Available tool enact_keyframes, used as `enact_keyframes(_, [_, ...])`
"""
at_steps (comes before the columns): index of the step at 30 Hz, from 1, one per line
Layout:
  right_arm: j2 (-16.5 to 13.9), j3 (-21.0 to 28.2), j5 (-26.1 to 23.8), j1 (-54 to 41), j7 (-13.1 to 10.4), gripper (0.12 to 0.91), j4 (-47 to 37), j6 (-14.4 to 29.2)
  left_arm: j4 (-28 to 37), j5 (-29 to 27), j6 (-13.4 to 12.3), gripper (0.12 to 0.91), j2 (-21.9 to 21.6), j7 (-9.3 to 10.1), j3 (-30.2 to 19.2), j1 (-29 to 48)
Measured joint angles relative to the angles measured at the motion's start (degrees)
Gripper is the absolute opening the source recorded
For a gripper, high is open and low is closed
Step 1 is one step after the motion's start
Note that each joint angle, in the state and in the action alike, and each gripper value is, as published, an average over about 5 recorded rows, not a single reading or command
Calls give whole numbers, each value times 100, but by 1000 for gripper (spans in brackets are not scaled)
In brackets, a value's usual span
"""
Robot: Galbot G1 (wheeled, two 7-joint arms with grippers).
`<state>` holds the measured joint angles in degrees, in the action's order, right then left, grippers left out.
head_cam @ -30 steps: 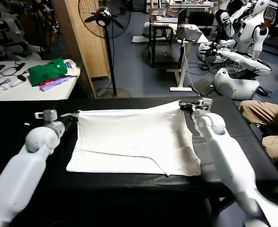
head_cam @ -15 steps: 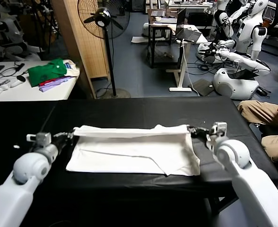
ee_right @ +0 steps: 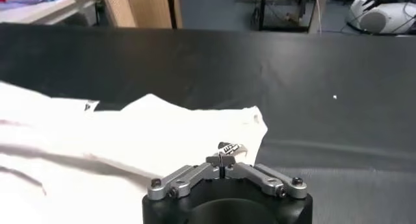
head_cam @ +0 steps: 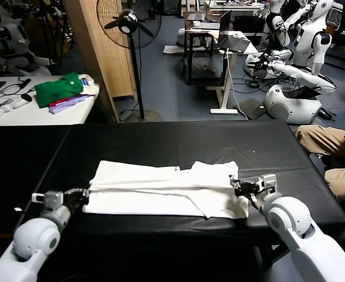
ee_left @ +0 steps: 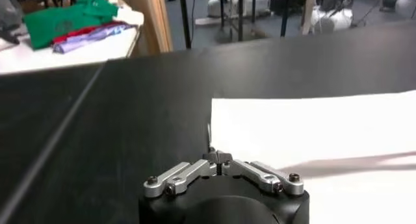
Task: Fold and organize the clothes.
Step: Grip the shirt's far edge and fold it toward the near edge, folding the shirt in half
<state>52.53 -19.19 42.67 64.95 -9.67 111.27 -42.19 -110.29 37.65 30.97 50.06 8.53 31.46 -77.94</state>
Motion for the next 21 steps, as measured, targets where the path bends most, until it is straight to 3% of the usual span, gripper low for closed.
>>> enact_keyframes(7, [28, -119, -14, 114, 225, 150, 58, 0, -279, -67, 85, 126, 73, 33, 182, -285])
enact_keyframes(12, [40, -409, 11, 294, 357, 367, 252, 0, -550, -138, 231, 138, 181, 134, 323, -513])
enact_keyframes(15, [76, -699, 29, 386, 365, 518, 355, 0, -756, -165, 285, 238, 241, 182, 429, -669])
enact_keyframes(19, [198, -963, -95, 340, 219, 726, 330, 1, -1029, -75, 335, 467, 259, 173, 632, -834])
enact_keyframes(21, [308, -964, -247, 237, 122, 772, 236, 59, -1098, -38, 290, 567, 253, 160, 724, -845])
